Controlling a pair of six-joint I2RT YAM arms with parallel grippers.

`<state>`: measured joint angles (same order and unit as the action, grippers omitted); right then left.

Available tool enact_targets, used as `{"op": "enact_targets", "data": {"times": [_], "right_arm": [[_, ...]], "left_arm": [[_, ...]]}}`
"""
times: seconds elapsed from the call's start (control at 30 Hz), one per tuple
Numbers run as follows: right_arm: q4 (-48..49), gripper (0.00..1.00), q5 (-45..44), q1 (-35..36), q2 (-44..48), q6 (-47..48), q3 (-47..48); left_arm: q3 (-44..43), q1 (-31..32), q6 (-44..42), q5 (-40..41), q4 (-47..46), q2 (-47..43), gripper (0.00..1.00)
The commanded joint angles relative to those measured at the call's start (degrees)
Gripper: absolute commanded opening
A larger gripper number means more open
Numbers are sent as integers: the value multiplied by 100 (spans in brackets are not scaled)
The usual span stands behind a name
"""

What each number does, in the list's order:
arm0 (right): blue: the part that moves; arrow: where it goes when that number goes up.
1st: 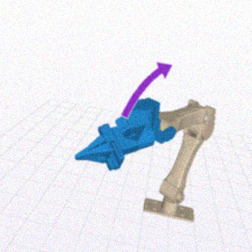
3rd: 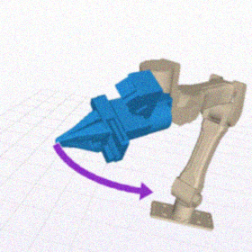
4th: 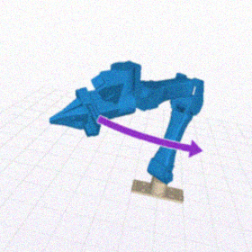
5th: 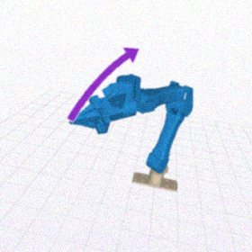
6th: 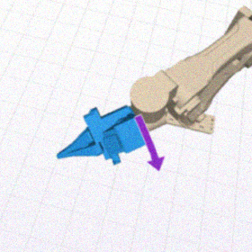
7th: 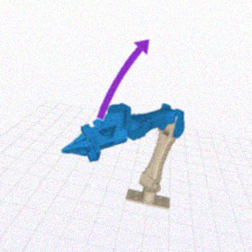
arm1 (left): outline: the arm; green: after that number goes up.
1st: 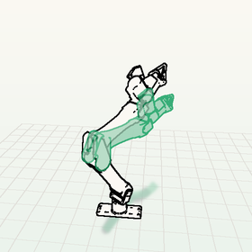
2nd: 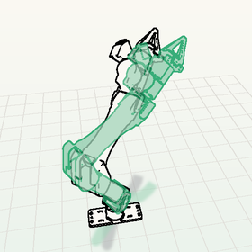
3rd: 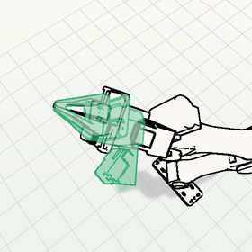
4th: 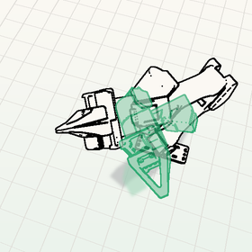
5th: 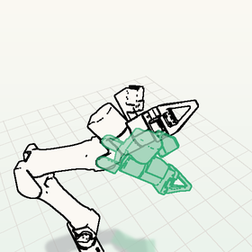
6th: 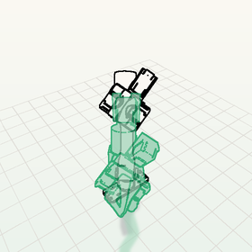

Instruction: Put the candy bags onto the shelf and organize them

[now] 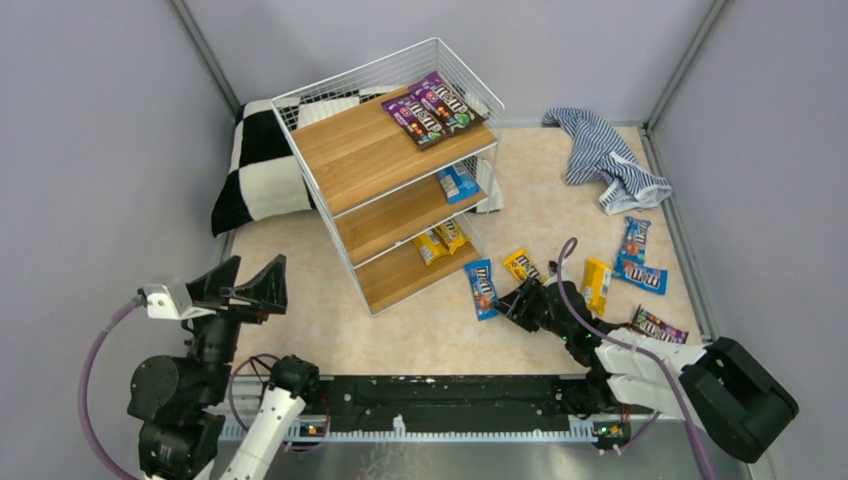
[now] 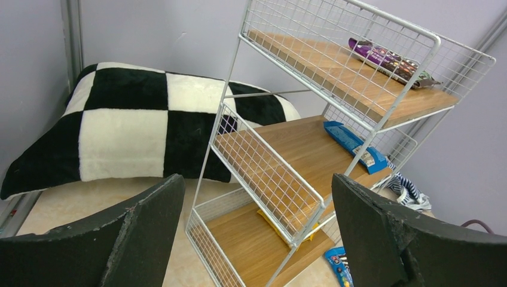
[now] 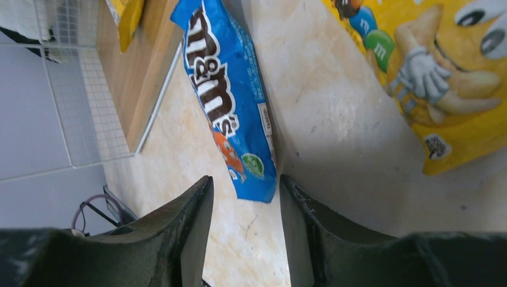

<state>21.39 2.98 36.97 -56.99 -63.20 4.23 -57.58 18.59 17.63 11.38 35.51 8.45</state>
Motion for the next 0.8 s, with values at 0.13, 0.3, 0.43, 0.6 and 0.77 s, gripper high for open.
{"op": "enact_targets", "data": {"times": [0.13,0.3,0.43,0.6,0.77], "right_arm": [[2453,38,-569,-35,-1137,212,-554],[3248,13,-485,-33,-1889,491,-473],[2744,3,-187,-34,-1357,539,-446],[-922,0,121,-32,1052,1215,297],[-4367,0,430,-42,2747,2245,1674]], "left_arm": [[129,22,16,-32,-99,43,98],[193,22,-5,-4,-259,112,98],[176,15,8,-63,-301,214,98],[223,21,24,0,-297,211,98],[384,22,-115,96,-512,233,98]]}}
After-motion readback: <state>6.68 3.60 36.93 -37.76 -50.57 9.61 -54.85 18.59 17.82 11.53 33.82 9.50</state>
